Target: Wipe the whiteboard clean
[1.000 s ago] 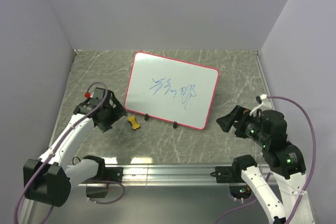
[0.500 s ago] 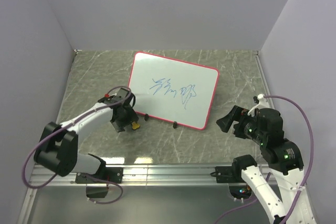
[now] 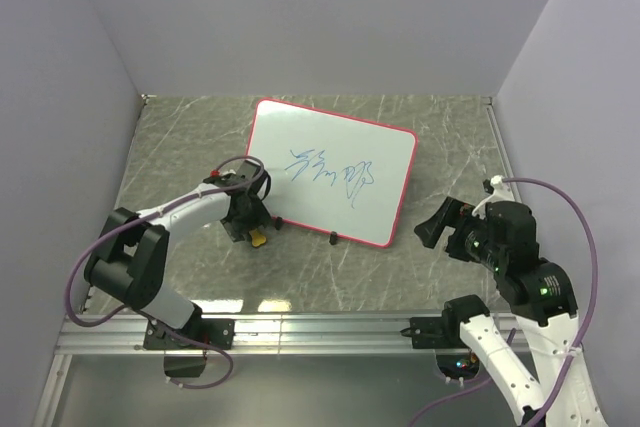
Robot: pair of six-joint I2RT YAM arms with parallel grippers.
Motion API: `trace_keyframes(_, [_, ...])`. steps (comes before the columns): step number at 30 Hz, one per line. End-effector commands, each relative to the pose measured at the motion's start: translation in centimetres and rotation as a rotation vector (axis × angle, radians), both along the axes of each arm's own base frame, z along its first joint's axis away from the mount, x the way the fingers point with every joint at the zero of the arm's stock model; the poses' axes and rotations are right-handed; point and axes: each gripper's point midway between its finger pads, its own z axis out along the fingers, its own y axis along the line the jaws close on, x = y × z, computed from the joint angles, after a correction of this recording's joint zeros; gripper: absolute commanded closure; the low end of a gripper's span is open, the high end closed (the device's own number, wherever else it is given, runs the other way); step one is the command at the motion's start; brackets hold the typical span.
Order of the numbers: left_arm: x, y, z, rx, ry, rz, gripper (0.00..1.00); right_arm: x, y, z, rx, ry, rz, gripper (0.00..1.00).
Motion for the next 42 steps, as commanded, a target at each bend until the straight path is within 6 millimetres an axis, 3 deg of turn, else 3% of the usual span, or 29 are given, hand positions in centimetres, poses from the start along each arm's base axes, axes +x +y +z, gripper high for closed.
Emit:
trace_keyframes(1, [-0.2, 0.7, -0.5, 0.035, -0.001, 0.019, 0.36, 0.7, 0.0, 0.8, -0.003, -0.021, -0.011, 0.03])
trace_keyframes(12, [-1.5, 0.7, -2.9, 0.036, 0.057, -0.033, 0.66, 2.8, 0.4, 0.7, -0.011, 0.004, -0.014, 0.03])
trace_keyframes(13, [-1.7, 0.8, -3.1, 0.040, 0.064, -0.036, 0.71, 3.4, 0.7, 1.5, 0.001, -0.020, -0.009, 0.03])
trace_keyframes(15, [-2.0, 1.0, -3.3, 0.047, 0.074, -0.042, 0.92, 4.4, 1.7, 1.7, 0.022, -0.004, 0.027, 0.03])
trace_keyframes(16, [-2.2, 1.3, -3.0, 0.058, 0.079, -0.040, 1.00, 5.3, 2.4, 2.8, 0.041, -0.039, 0.049, 0.03])
trace_keyframes(18, [-1.4, 1.3, -1.4, 0.059, 0.033, -0.045, 1.00, 7.0, 3.1, 2.9, 0.054, -0.018, 0.060, 0.02])
trace_keyframes(19, [-1.4, 1.5, -0.6, 0.068, 0.025, -0.047, 1.00, 8.0, 3.7, 4.1, 0.072, -0.054, 0.077, 0.02])
trace_keyframes(21, [0.1, 1.3, 2.5, 0.062, -0.063, -0.060, 1.00, 10.2, 4.0, 4.0, 0.080, -0.031, 0.072, 0.02])
trace_keyframes(22, [0.1, 1.4, 3.4, 0.068, -0.069, -0.067, 1.00, 11.3, 4.3, 5.2, 0.091, -0.066, 0.080, 0.02])
trace_keyframes(24, [1.5, 0.9, 6.6, 0.051, -0.148, -0.081, 1.00, 13.8, 3.9, 4.3, 0.066, -0.020, 0.049, 0.02])
trace_keyframes(26, [1.9, 0.2, 8.7, 0.035, -0.186, -0.107, 1.00, 15.8, 3.6, 5.1, 0.049, -0.029, 0.034, 0.02])
trace_keyframes(30, [4.3, -3.5, 14.2, -0.034, -0.324, -0.196, 1.00, 19.5, 2.4, 2.2, -0.010, 0.059, -0.010, 0.05])
trace_keyframes(33, [5.2, -7.6, 16.4, -0.096, -0.384, -0.311, 1.00, 20.4, 1.5, -0.1, -0.018, 0.098, -0.037, 0.09])
trace_keyframes(35, [5.0, -10.4, 16.0, -0.106, -0.370, -0.394, 1.00, 20.6, 0.5, -1.8, -0.022, 0.125, -0.068, 0.12])
trace_keyframes(37, [5.5, -12.5, 17.4, -0.118, -0.397, -0.440, 1.00, 20.6, 0.3, -3.3, -0.017, 0.141, -0.070, 0.18])
trace_keyframes(38, [5.4, -13.9, 16.7, -0.103, -0.376, -0.482, 1.00, 20.6, 0.2, -3.8, -0.014, 0.146, -0.071, 0.21])
trace_keyframes(39, [5.9, -15.0, 18.2, -0.117, -0.408, -0.498, 1.00, 20.5, 0.6, -4.1, 0.001, 0.145, -0.056, 0.26])
trace_keyframes(41, [5.9, -16.6, 17.9, -0.105, -0.393, -0.545, 1.00, 20.2, 1.3, -5.0, 0.042, 0.132, -0.029, 0.32])
trace_keyframes(42, [6.4, -17.4, 19.1, -0.123, -0.420, -0.551, 1.00, 20.0, 1.9, -5.8, 0.074, 0.123, -0.006, 0.36])
